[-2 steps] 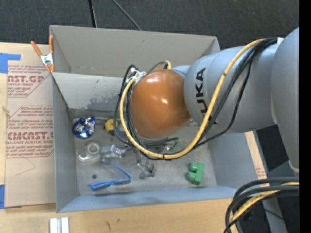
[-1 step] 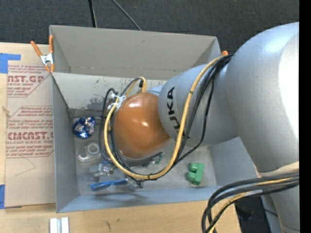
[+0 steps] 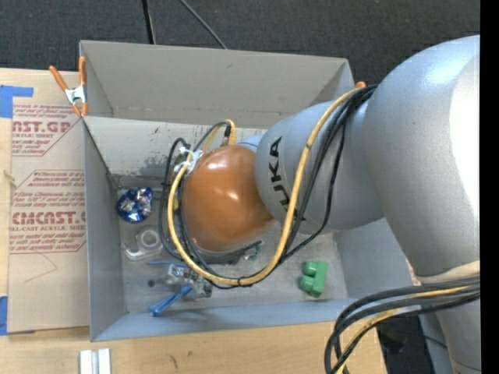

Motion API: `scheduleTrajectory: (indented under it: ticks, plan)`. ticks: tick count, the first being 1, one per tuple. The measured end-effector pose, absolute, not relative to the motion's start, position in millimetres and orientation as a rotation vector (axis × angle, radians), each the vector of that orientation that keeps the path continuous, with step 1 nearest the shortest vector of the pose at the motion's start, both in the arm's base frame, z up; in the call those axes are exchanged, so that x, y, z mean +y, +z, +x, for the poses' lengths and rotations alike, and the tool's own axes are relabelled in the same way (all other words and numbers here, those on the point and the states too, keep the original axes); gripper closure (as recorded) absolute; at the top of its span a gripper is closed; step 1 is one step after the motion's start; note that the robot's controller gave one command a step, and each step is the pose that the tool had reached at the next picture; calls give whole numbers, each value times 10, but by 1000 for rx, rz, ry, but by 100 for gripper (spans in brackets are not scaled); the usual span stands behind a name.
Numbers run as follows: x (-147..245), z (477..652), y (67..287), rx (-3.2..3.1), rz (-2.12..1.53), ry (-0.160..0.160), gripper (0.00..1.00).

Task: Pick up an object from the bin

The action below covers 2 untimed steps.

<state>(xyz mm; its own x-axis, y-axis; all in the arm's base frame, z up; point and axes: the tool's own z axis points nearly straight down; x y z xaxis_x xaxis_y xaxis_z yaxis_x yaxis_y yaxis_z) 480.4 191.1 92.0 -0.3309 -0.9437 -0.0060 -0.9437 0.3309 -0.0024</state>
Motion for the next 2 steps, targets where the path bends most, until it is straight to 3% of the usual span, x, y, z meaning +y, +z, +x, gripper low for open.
scheduleTrajectory:
  ticks: [1, 2]
  plan:
    - [1258, 5149, 698, 2125, -2309, -2, 100]
    - [1225, 4854, 2190, 2166, -2266, -4, 100]
